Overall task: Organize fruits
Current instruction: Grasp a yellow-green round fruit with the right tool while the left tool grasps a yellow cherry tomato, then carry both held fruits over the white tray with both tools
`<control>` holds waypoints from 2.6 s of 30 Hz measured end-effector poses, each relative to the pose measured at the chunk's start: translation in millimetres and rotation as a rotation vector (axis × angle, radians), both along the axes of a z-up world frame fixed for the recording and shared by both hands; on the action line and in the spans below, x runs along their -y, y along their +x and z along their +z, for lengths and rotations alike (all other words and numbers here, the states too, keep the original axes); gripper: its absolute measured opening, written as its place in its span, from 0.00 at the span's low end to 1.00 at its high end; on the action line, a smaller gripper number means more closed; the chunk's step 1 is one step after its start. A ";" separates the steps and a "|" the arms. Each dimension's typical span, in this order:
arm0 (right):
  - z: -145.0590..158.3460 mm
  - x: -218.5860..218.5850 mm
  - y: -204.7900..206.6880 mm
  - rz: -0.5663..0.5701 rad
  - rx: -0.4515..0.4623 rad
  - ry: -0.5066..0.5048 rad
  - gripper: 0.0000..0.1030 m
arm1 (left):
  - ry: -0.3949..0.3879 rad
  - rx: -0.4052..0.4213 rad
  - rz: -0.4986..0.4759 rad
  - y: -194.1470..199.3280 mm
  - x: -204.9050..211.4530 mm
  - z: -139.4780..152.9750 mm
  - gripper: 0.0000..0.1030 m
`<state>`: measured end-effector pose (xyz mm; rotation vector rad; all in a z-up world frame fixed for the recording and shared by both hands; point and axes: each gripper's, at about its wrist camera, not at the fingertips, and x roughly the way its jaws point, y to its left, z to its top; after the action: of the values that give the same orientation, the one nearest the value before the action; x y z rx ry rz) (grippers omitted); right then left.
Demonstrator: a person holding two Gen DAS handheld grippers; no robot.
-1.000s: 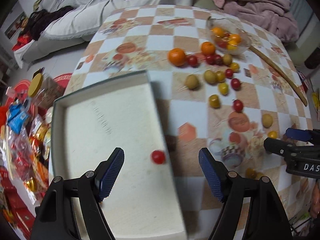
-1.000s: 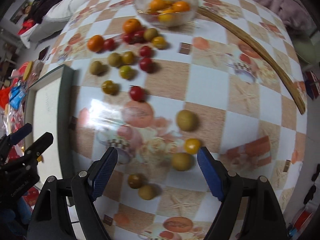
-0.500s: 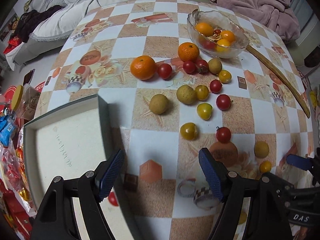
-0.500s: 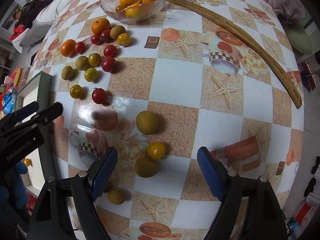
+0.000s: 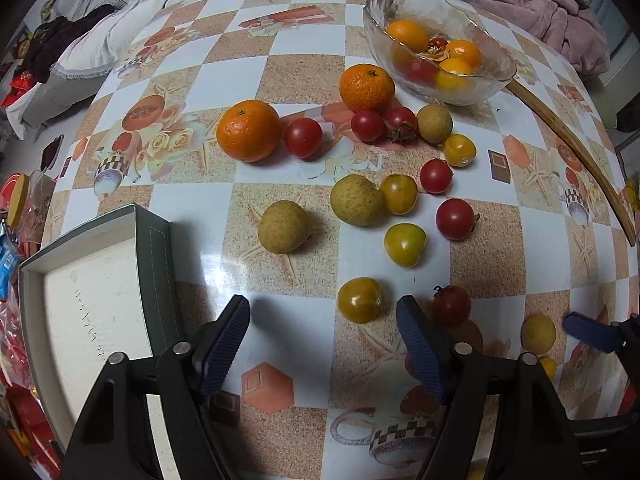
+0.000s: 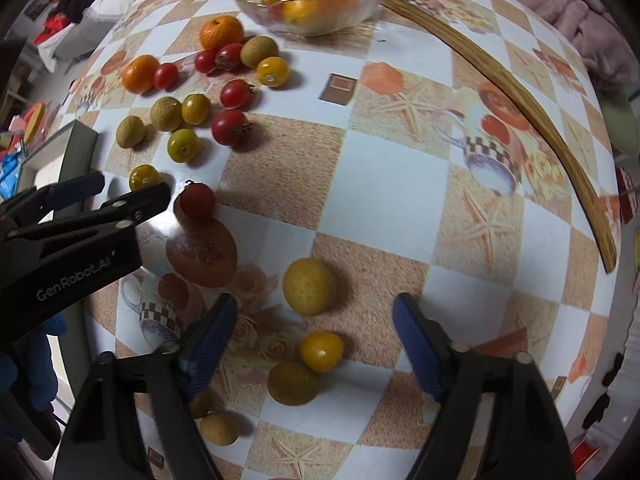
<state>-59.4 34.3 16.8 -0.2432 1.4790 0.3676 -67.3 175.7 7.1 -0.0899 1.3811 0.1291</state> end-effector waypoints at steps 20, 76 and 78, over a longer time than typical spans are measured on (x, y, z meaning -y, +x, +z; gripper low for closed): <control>25.4 21.0 -3.0 -0.046 0.003 0.111 0.27 | -0.101 0.057 0.000 -21.6 -8.9 32.5 0.25; 10.3 -232.8 -58.2 0.355 -0.068 0.139 0.27 | 0.070 0.000 0.328 -150.8 -191.8 18.2 0.25; 7.6 -232.6 -58.3 0.351 -0.078 0.140 0.28 | 0.067 -0.004 0.330 -152.3 -192.1 17.6 0.37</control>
<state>-117.7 266.8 24.4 -0.3811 1.4799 0.7679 -219.6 367.9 24.7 -0.2615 1.3561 0.4504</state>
